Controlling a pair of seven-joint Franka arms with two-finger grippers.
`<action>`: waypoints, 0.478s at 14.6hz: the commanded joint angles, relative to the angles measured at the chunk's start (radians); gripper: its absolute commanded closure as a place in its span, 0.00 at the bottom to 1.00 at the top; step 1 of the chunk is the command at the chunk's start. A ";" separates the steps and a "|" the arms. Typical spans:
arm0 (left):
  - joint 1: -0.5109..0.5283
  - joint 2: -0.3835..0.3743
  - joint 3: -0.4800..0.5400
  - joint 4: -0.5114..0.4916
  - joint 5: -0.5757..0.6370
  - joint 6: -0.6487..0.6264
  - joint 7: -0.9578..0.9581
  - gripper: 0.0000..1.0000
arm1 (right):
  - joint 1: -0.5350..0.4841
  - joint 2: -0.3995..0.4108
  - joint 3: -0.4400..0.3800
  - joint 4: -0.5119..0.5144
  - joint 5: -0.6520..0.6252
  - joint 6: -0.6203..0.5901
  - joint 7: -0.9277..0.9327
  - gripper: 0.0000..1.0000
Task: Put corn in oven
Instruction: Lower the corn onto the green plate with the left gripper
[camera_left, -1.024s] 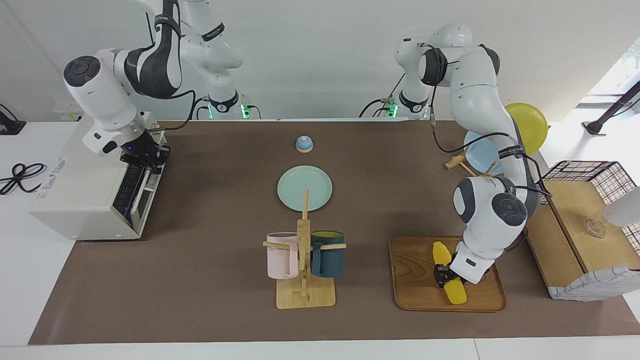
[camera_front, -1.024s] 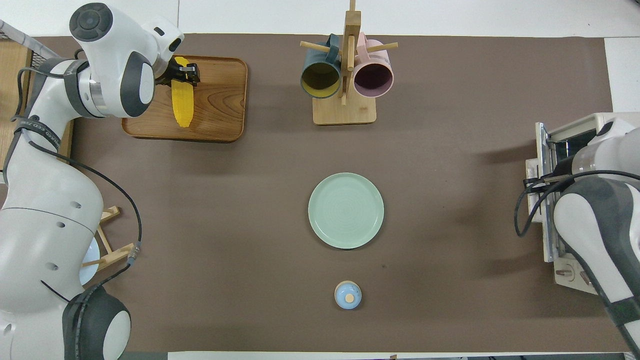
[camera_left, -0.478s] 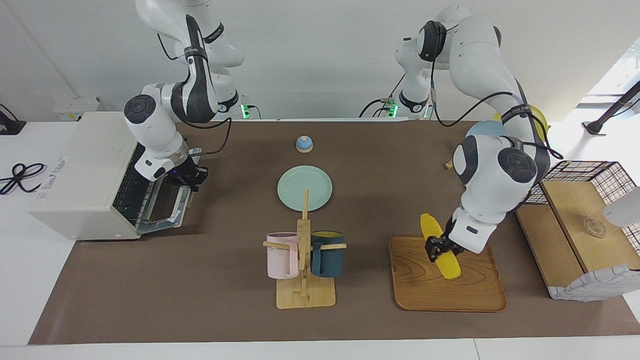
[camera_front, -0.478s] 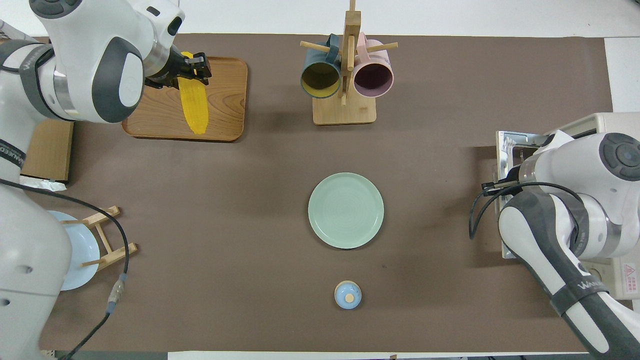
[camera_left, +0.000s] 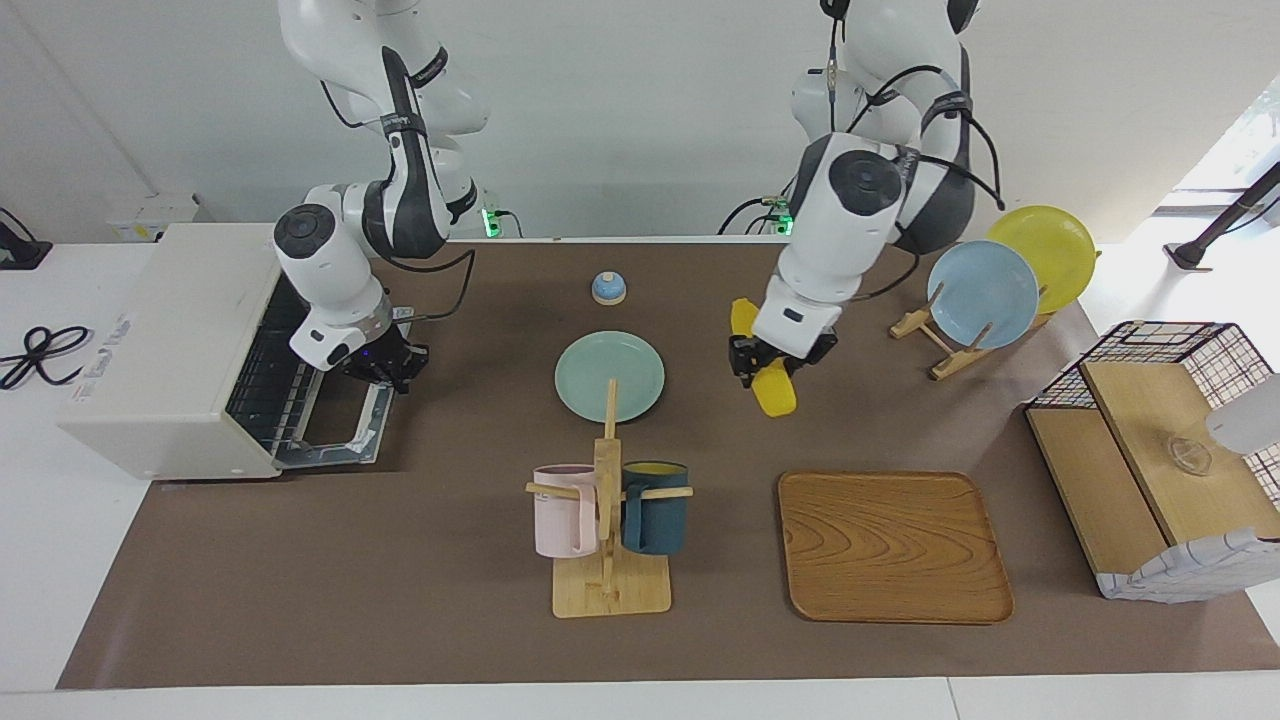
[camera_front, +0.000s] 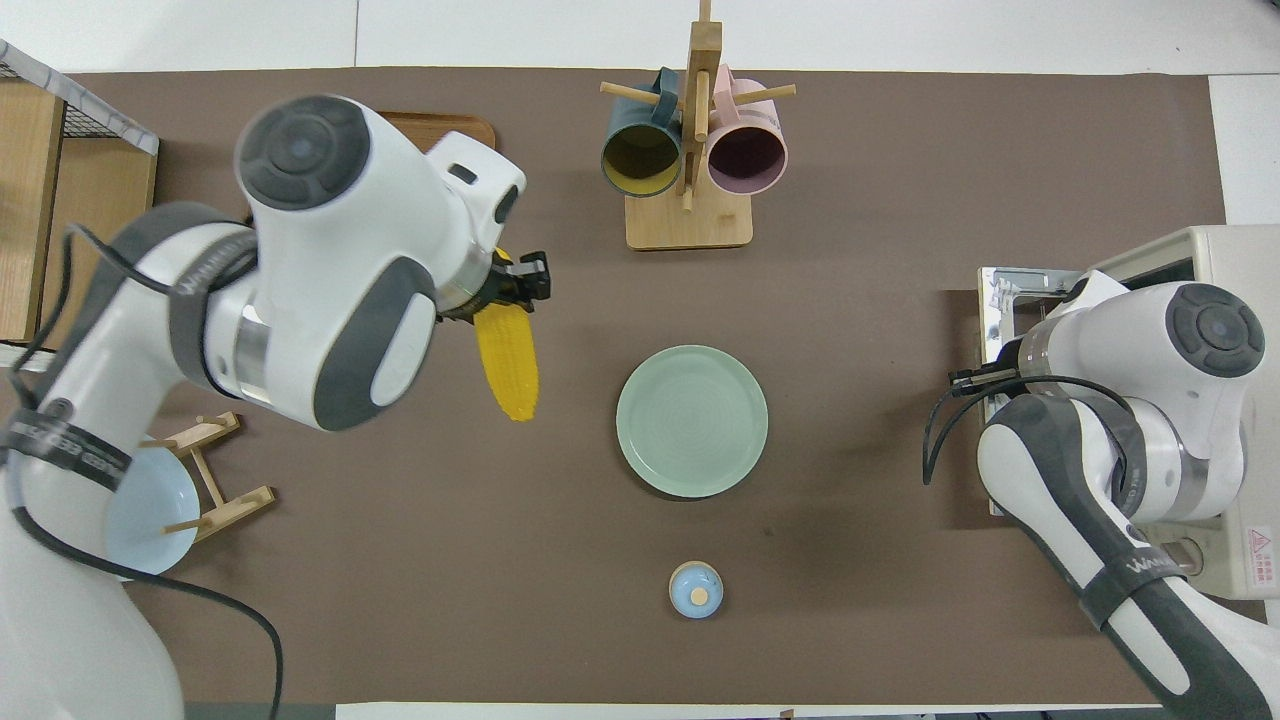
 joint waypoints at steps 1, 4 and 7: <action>-0.113 -0.075 0.018 -0.178 -0.009 0.190 -0.116 1.00 | -0.014 0.004 -0.016 -0.036 0.007 0.020 0.003 1.00; -0.193 -0.049 0.018 -0.212 -0.009 0.324 -0.188 1.00 | -0.013 0.027 -0.016 -0.036 0.033 0.026 0.011 1.00; -0.267 0.043 0.020 -0.210 -0.009 0.470 -0.216 1.00 | 0.015 0.028 -0.012 -0.036 0.036 0.028 0.019 1.00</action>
